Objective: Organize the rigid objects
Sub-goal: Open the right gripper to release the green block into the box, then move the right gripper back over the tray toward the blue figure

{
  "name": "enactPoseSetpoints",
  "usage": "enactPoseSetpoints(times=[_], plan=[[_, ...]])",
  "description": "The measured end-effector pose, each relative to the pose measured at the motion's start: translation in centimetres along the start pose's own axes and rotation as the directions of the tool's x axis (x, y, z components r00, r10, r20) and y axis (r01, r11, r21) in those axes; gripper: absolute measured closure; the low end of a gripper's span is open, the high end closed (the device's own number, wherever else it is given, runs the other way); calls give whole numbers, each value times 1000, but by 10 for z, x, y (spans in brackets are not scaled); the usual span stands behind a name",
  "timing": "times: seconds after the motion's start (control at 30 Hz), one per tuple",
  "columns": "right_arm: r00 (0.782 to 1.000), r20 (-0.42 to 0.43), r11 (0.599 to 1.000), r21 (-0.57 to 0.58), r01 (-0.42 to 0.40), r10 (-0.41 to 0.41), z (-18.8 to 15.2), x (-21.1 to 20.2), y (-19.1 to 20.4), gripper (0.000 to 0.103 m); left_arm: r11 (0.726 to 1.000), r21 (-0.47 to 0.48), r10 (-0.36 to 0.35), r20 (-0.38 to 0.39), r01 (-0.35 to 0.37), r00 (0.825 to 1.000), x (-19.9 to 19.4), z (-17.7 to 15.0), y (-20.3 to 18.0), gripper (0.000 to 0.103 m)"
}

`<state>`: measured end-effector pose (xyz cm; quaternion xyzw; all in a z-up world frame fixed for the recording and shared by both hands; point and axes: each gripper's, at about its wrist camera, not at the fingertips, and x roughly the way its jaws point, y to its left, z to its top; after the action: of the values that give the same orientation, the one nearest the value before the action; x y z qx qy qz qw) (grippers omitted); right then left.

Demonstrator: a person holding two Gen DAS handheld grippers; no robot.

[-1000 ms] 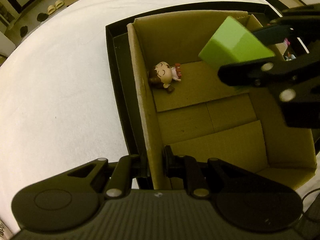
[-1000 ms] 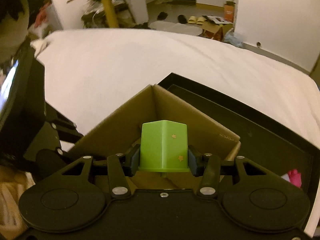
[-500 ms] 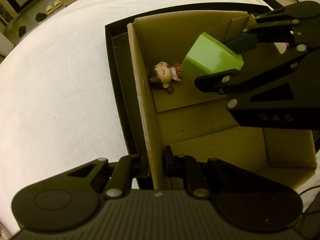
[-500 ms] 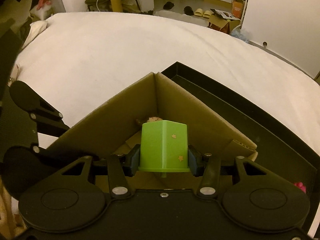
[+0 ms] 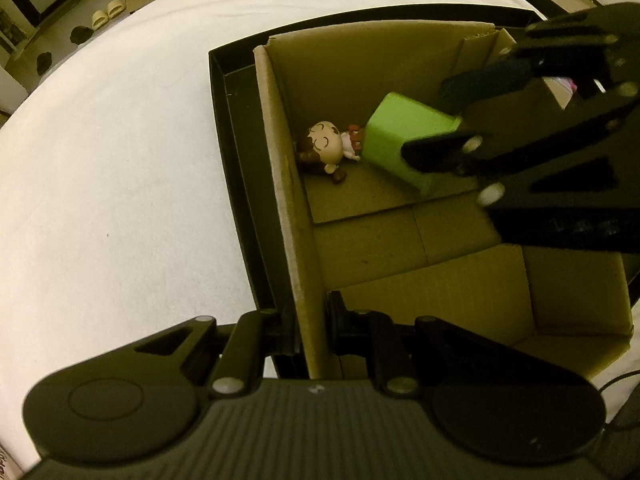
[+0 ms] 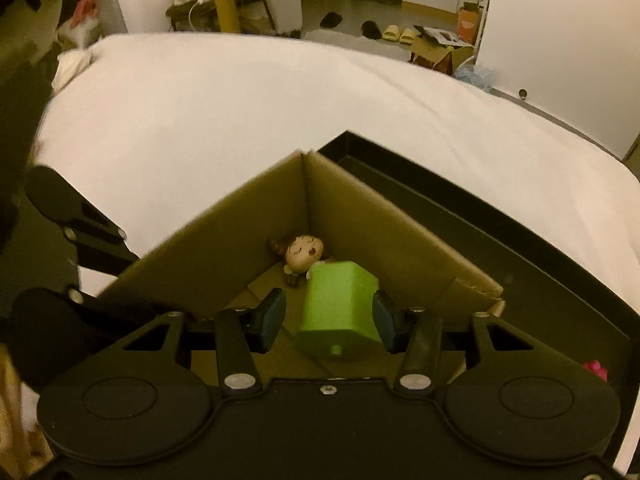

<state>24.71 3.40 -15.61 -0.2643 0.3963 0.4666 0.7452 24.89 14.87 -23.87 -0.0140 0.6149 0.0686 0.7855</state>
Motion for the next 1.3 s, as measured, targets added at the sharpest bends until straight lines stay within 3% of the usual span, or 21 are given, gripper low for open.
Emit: enactPoseSetpoints(times=[0.5,0.77,1.3], plan=[[995,96,995,99,3,-13,-12,-57,-30,54,1000,-1,7,-7,-7,1000,1,2,-2,90],[994,96,989,145,33,-47,-24,-64,-49,53,1000,-4,9,-9,-9,1000,1,3,-2,90],[985,73,948,292,129,-156,-86,-78,-109,52,1000,3,16,-4,-16,1000,-1,1,-4,90]])
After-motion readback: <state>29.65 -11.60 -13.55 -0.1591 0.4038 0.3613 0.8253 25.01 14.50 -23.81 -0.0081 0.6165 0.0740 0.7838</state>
